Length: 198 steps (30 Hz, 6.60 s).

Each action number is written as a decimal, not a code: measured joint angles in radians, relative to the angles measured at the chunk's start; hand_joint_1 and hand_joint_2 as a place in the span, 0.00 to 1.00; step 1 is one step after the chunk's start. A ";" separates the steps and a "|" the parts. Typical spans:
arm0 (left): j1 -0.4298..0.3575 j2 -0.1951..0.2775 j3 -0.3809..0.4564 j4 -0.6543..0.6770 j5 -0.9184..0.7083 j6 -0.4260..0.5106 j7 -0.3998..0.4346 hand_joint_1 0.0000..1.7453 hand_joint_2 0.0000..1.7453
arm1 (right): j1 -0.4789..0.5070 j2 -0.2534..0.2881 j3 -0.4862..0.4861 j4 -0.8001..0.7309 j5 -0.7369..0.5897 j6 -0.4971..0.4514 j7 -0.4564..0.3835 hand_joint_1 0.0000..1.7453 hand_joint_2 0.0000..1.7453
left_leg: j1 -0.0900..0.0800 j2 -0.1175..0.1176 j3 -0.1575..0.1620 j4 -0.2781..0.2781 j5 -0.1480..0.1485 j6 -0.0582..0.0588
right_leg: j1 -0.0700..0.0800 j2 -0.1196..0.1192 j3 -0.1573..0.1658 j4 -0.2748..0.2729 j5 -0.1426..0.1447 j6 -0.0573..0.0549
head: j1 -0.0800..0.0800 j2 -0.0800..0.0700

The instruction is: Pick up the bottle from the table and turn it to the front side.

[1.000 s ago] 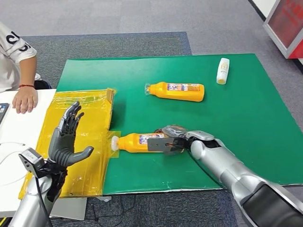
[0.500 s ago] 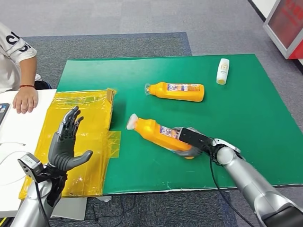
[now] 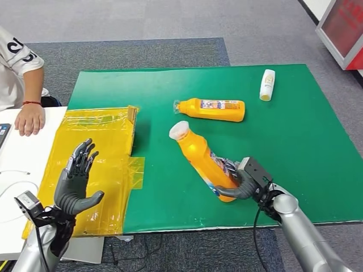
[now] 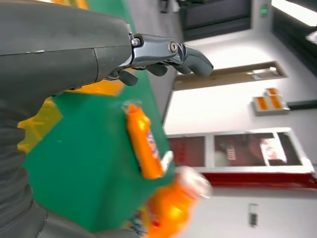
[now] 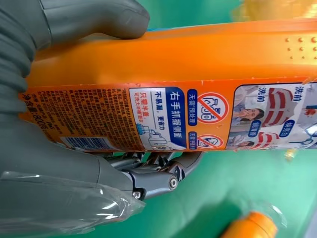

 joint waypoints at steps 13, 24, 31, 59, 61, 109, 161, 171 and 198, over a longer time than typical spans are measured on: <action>-0.070 0.078 -0.008 0.214 0.065 -0.297 -0.006 0.00 1.00 | 0.039 0.060 -0.031 -0.221 0.042 0.005 -0.018 1.00 1.00 | 0.000 0.000 0.000 0.000 0.000 0.000 | 0.000 0.000 -0.001 0.000 0.000 0.000 | 0.000 0.000; -0.180 0.192 -0.091 0.242 0.098 -0.405 0.014 0.00 1.00 | -0.013 0.091 0.083 -0.284 0.189 -0.065 -0.027 1.00 1.00 | 0.000 0.000 0.000 0.000 0.001 -0.002 | 0.001 0.000 -0.001 0.001 0.000 -0.001 | 0.000 0.000; -0.280 0.229 -0.173 0.250 0.108 -0.406 0.037 0.00 1.00 | -0.056 0.116 0.170 -0.268 0.225 -0.100 -0.020 1.00 1.00 | 0.000 0.000 0.000 0.000 0.002 -0.002 | 0.000 0.000 -0.001 0.001 0.001 0.000 | 0.000 0.000; -0.433 0.193 -0.334 0.287 0.174 -0.367 0.039 0.00 1.00 | -0.092 0.208 0.243 -0.268 0.041 -0.128 0.058 1.00 1.00 | 0.000 0.000 0.000 0.000 0.002 -0.002 | 0.000 0.000 -0.002 0.001 0.001 0.000 | 0.000 0.000; -0.433 0.187 -0.336 0.287 0.178 -0.363 0.042 0.00 1.00 | -0.089 0.213 0.243 -0.271 0.083 -0.165 0.071 1.00 1.00 | 0.000 0.000 0.000 0.000 0.002 -0.002 | 0.000 0.000 -0.002 0.001 0.001 0.000 | 0.000 0.000; -0.444 0.085 -0.284 0.286 0.216 -0.341 0.037 0.00 1.00 | -0.015 0.257 0.294 -0.344 0.380 -0.408 0.104 1.00 1.00 | 0.000 0.000 -0.001 0.000 0.002 -0.002 | 0.000 0.000 -0.002 0.001 0.001 0.000 | 0.000 0.000; -0.498 0.094 -0.364 0.368 0.409 -0.531 0.154 0.00 1.00 | -0.043 0.271 0.368 -0.298 0.509 -0.485 0.162 1.00 1.00 | 0.000 0.000 -0.001 0.000 0.002 -0.002 | 0.000 0.000 -0.002 0.001 0.001 0.000 | 0.000 0.000; -0.502 0.102 -0.377 0.368 0.386 -0.533 0.148 0.00 1.00 | -0.047 0.283 0.369 -0.272 0.489 -0.458 0.186 1.00 1.00 | 0.000 0.000 -0.001 0.000 0.002 -0.002 | 0.000 0.000 -0.002 0.001 0.001 0.000 | 0.000 0.000; -0.503 0.145 -0.414 0.371 0.349 -0.497 0.102 1.00 1.00 | -0.040 0.291 0.365 -0.240 0.473 -0.461 0.186 1.00 1.00 | 0.000 0.000 -0.001 0.000 0.002 -0.002 | 0.000 0.000 -0.002 0.001 0.001 0.000 | 0.000 0.000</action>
